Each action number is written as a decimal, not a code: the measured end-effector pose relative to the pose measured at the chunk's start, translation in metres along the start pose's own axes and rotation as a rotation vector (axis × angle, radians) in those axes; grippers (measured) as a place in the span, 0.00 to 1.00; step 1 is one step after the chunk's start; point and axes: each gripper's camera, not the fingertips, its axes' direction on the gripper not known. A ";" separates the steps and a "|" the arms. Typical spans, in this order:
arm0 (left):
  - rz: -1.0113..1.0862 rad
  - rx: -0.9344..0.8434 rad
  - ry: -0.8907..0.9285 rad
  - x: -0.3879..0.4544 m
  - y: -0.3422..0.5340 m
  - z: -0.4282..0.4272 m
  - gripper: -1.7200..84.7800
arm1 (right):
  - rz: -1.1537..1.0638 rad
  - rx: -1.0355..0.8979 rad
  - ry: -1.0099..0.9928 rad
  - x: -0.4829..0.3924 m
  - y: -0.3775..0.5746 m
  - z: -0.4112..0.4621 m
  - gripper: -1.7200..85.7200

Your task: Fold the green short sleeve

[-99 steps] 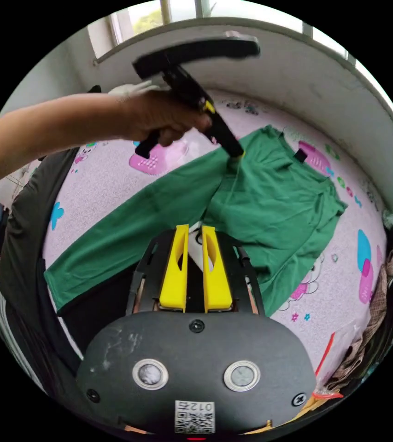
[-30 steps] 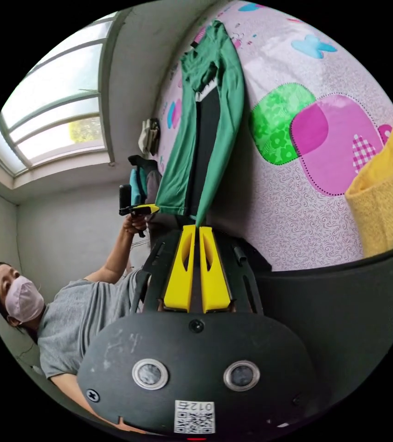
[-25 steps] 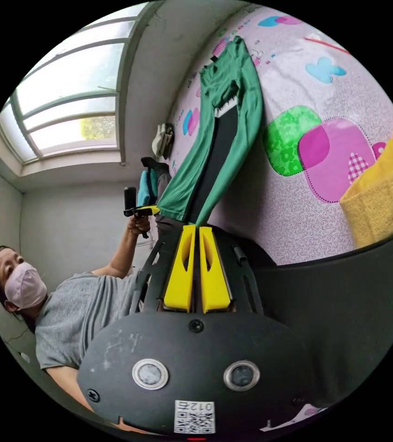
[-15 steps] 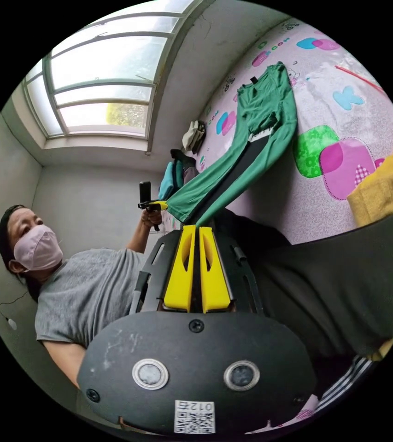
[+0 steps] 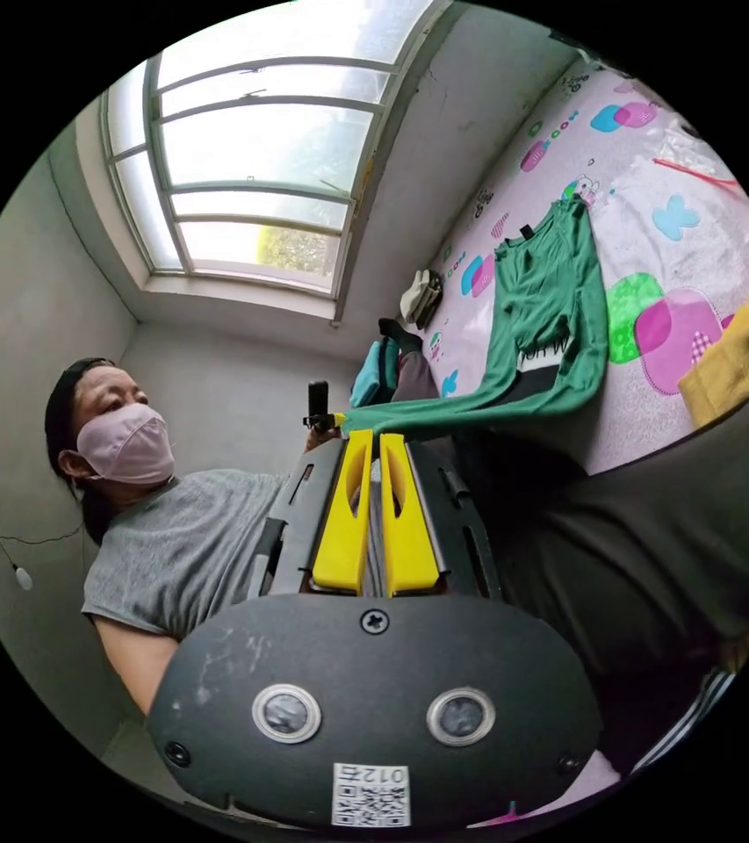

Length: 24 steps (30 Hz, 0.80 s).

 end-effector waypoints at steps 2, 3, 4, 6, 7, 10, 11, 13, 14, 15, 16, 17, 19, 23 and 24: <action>0.002 0.024 -0.015 -0.005 -0.014 -0.004 0.04 | -0.014 0.013 0.021 0.003 -0.019 0.001 0.02; -0.001 0.041 -0.024 -0.009 -0.023 -0.007 0.04 | -0.018 0.016 0.027 0.004 -0.024 0.001 0.02; -0.001 0.050 -0.025 -0.013 -0.033 -0.009 0.04 | -0.028 0.022 0.039 0.005 -0.036 0.002 0.02; -0.006 0.059 -0.025 -0.020 -0.049 -0.011 0.04 | -0.038 0.030 0.050 0.007 -0.053 0.003 0.02; -0.002 0.058 -0.029 -0.023 -0.060 -0.012 0.04 | -0.044 0.038 0.046 0.009 -0.065 0.004 0.02; -0.007 0.060 -0.045 -0.034 -0.087 -0.015 0.04 | -0.048 0.048 0.048 0.017 -0.096 0.006 0.02; -0.010 0.062 -0.044 -0.036 -0.092 -0.017 0.04 | -0.047 0.049 0.057 0.020 -0.109 0.007 0.02; -0.022 0.068 -0.045 -0.046 -0.114 -0.021 0.04 | -0.040 0.051 0.064 0.026 -0.128 0.008 0.02; -0.027 0.070 -0.047 -0.049 -0.120 -0.023 0.04 | -0.037 0.052 0.065 0.030 -0.141 0.008 0.02; -0.030 0.075 -0.047 -0.054 -0.131 -0.025 0.04 | -0.036 0.051 0.066 0.033 -0.147 0.008 0.02; -0.035 0.076 -0.040 -0.060 -0.142 -0.027 0.04 | -0.030 0.050 0.065 0.038 -0.160 0.009 0.02; -0.044 0.077 -0.038 -0.063 -0.148 -0.029 0.04 | -0.023 0.047 0.065 0.043 -0.172 0.010 0.02; -0.058 0.079 -0.038 -0.074 -0.171 -0.032 0.03 | -0.012 0.044 0.062 0.051 -0.191 0.012 0.02; -0.072 0.081 -0.046 -0.089 -0.209 -0.038 0.03 | 0.009 0.048 0.053 0.072 -0.240 0.014 0.02; -0.078 0.083 -0.048 -0.094 -0.223 -0.040 0.03 | 0.012 0.046 0.053 0.075 -0.248 0.014 0.02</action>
